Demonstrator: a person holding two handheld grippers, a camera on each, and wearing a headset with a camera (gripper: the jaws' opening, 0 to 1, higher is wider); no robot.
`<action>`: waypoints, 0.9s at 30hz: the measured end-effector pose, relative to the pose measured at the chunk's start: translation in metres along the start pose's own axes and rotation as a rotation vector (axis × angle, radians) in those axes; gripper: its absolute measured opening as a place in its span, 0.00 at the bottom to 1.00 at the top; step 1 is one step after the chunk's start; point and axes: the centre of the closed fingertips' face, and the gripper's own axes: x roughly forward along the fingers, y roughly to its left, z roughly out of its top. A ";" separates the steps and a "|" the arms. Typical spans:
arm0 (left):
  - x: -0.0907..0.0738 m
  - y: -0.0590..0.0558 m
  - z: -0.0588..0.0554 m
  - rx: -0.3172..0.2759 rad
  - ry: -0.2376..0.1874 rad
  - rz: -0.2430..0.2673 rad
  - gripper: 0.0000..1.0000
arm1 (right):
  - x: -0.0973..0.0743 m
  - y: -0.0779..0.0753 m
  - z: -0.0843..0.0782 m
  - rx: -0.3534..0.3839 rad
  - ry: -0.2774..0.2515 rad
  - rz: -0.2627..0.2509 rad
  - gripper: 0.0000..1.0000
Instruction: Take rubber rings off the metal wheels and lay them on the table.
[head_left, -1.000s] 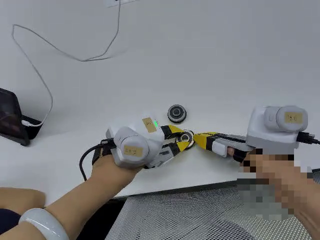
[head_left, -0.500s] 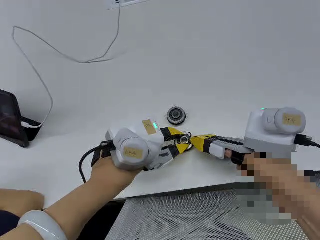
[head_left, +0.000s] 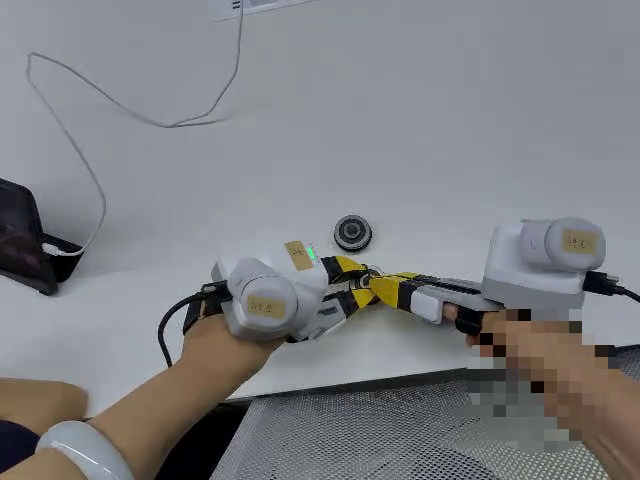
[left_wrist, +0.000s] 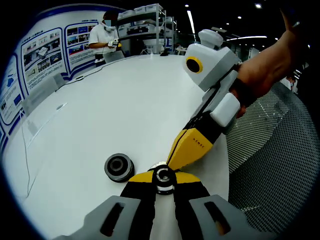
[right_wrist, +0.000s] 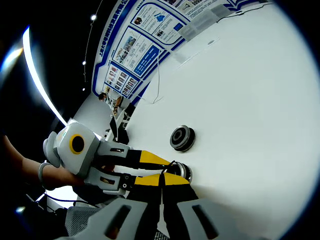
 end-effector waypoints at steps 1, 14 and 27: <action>0.000 0.000 0.000 0.000 0.000 0.000 0.13 | -0.001 -0.001 0.000 0.003 -0.002 0.000 0.01; -0.009 -0.001 0.004 0.001 -0.032 -0.011 0.15 | 0.002 -0.003 0.004 0.024 -0.029 -0.013 0.01; -0.029 0.000 0.002 -0.032 -0.055 0.031 0.19 | 0.001 0.005 0.007 0.040 -0.037 0.002 0.01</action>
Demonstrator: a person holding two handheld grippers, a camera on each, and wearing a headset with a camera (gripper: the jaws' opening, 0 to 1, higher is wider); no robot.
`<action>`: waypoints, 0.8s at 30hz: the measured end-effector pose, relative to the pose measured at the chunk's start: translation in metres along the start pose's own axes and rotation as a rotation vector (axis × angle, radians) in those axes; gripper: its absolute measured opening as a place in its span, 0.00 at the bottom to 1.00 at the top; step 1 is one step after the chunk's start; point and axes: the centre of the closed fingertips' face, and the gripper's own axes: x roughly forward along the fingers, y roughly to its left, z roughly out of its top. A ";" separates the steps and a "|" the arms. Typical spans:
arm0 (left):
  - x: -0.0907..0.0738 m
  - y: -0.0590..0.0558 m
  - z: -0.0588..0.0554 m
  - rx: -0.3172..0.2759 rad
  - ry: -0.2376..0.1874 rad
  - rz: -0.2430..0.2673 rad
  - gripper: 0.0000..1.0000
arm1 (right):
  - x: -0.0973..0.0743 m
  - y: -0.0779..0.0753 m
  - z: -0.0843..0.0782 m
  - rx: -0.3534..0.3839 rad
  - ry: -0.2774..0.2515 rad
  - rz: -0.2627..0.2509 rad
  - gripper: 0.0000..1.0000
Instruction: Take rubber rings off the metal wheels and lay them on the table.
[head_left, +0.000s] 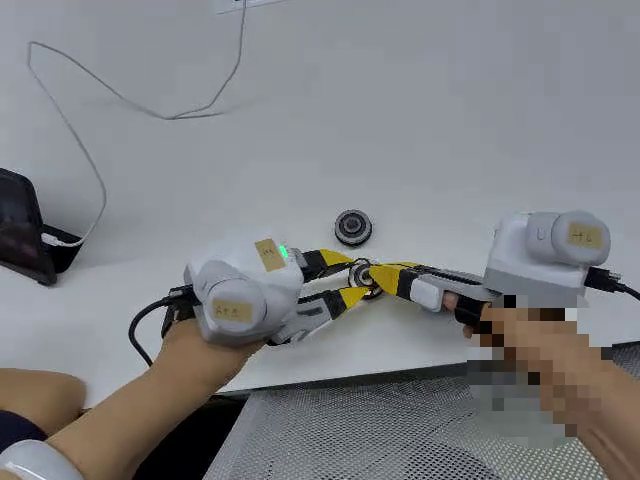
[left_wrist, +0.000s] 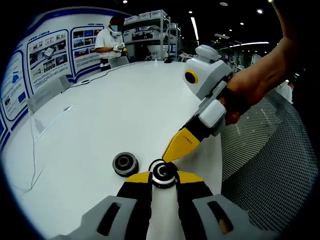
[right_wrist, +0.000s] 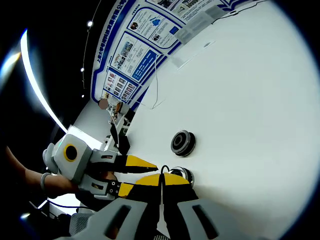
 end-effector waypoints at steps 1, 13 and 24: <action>-0.001 0.001 -0.002 -0.002 0.001 0.004 0.20 | 0.000 0.001 0.000 -0.002 0.001 0.001 0.01; -0.012 0.008 -0.012 -0.051 -0.004 0.040 0.24 | 0.000 0.016 0.002 0.006 -0.005 0.033 0.01; -0.015 0.019 -0.017 -0.096 -0.015 0.090 0.48 | -0.013 0.016 0.014 0.020 -0.041 0.037 0.02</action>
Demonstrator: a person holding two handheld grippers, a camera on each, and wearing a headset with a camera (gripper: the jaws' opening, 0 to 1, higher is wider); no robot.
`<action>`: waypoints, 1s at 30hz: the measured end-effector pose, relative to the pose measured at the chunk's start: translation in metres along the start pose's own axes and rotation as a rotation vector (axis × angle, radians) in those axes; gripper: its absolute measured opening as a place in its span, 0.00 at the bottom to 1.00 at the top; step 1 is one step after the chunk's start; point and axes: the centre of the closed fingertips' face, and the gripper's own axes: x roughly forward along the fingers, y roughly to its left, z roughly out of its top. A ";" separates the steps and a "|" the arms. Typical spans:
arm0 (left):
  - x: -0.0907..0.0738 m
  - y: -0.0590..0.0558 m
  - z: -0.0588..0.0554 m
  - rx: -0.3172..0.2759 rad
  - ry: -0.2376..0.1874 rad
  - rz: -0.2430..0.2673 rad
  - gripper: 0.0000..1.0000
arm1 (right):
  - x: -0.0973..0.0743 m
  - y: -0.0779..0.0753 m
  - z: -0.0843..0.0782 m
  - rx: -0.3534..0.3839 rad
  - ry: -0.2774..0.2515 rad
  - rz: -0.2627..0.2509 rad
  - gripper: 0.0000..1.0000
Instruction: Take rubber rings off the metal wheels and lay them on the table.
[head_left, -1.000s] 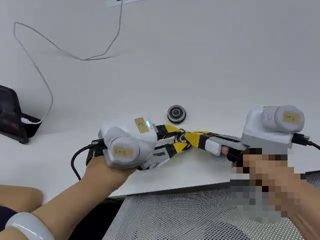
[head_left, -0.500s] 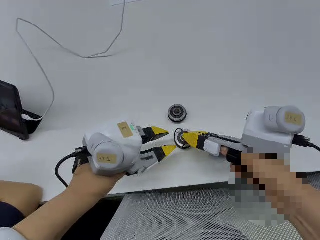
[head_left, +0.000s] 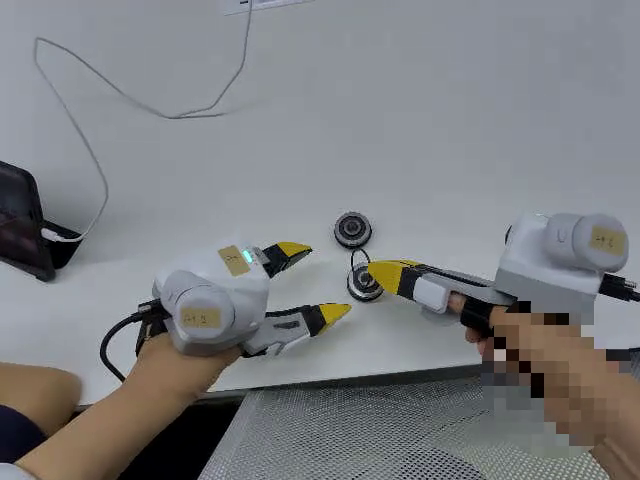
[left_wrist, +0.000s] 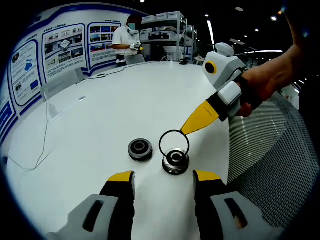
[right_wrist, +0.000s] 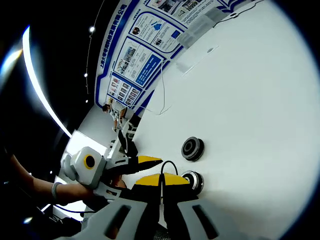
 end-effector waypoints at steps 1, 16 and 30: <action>-0.001 0.002 -0.001 -0.004 0.000 0.005 0.48 | -0.002 0.000 0.001 0.000 -0.003 -0.001 0.02; -0.009 0.013 -0.006 -0.066 -0.033 0.042 0.63 | -0.030 -0.026 0.020 0.028 -0.064 -0.064 0.02; -0.013 0.012 0.001 -0.095 -0.089 0.045 0.70 | -0.043 -0.066 0.024 0.097 -0.090 -0.156 0.02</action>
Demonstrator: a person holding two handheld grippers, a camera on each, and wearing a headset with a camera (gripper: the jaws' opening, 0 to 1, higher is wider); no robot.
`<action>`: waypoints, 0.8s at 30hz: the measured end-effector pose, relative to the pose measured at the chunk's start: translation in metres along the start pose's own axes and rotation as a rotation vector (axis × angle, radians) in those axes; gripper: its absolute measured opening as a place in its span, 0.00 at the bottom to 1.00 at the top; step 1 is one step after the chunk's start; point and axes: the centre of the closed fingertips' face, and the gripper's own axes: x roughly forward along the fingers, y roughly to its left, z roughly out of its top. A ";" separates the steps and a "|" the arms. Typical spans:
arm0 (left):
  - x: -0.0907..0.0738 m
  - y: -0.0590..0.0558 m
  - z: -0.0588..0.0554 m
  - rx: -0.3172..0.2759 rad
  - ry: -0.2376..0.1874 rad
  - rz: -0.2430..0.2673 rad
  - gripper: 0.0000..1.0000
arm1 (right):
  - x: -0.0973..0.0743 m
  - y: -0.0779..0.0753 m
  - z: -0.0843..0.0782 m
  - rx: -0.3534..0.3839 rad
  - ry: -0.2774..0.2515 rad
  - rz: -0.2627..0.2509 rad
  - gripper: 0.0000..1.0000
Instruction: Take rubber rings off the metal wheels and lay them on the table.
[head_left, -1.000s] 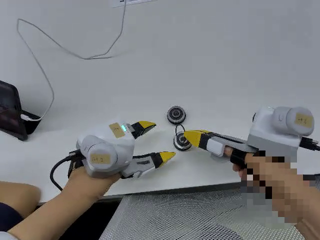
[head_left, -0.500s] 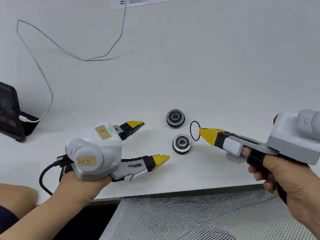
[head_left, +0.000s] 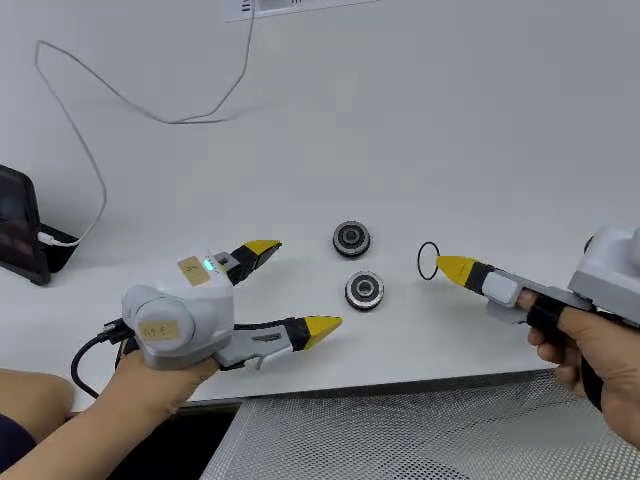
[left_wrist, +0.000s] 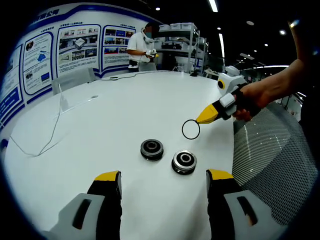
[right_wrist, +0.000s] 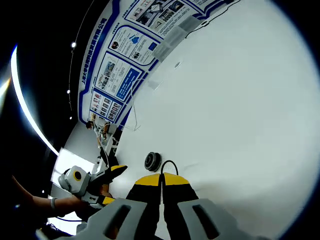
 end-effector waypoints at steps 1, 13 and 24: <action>0.000 0.001 0.000 -0.002 0.000 0.001 0.70 | 0.000 -0.003 -0.001 -0.008 0.004 -0.012 0.02; 0.001 0.003 -0.003 -0.007 0.006 0.004 0.67 | -0.002 -0.023 -0.002 -0.208 0.052 -0.141 0.03; 0.002 0.005 -0.003 -0.010 0.015 0.006 0.65 | -0.005 -0.032 -0.004 -0.289 0.067 -0.192 0.19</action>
